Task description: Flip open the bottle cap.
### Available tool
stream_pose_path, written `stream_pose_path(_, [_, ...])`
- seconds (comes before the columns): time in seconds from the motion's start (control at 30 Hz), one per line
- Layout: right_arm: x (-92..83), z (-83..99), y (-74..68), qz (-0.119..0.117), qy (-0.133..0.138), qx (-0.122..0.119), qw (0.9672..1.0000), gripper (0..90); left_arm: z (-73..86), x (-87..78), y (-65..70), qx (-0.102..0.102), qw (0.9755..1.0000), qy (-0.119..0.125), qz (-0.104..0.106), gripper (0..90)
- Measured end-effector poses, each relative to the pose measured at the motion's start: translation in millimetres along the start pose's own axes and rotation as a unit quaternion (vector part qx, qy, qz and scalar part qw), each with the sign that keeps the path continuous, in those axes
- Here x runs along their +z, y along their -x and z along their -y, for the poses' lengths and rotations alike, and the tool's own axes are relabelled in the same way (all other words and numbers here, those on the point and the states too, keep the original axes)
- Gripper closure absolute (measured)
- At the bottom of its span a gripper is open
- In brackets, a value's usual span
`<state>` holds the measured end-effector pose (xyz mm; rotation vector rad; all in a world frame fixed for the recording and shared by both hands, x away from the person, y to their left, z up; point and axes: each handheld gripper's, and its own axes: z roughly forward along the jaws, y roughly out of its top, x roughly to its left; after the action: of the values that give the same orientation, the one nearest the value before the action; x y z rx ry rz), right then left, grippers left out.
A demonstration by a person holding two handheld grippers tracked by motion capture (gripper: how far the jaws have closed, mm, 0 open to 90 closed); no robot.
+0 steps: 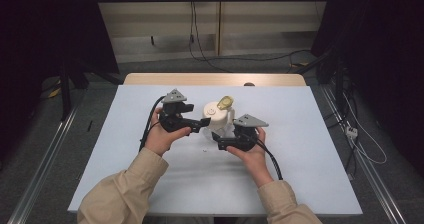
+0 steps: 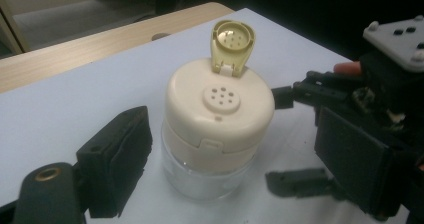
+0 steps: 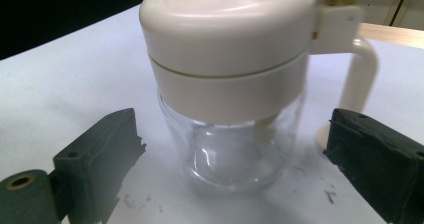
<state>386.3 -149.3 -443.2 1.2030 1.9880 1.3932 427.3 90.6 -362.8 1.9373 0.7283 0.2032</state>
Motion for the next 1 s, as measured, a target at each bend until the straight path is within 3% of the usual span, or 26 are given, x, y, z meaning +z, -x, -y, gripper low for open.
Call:
stream_pose_path(0.57, [-42.1,9.8,5.4,-0.03,-0.002,-0.022,0.9993,6.6,33.3,-21.7,-1.6,-0.008,1.0,-0.002,0.001,7.0])
stream_pose_path(1.0, [-61.3,19.4,12.3,-0.029,-0.003,-0.019,0.9994,6.9,70.6,-41.8,-14.8,-0.023,0.9997,-0.003,-0.013,6.4])
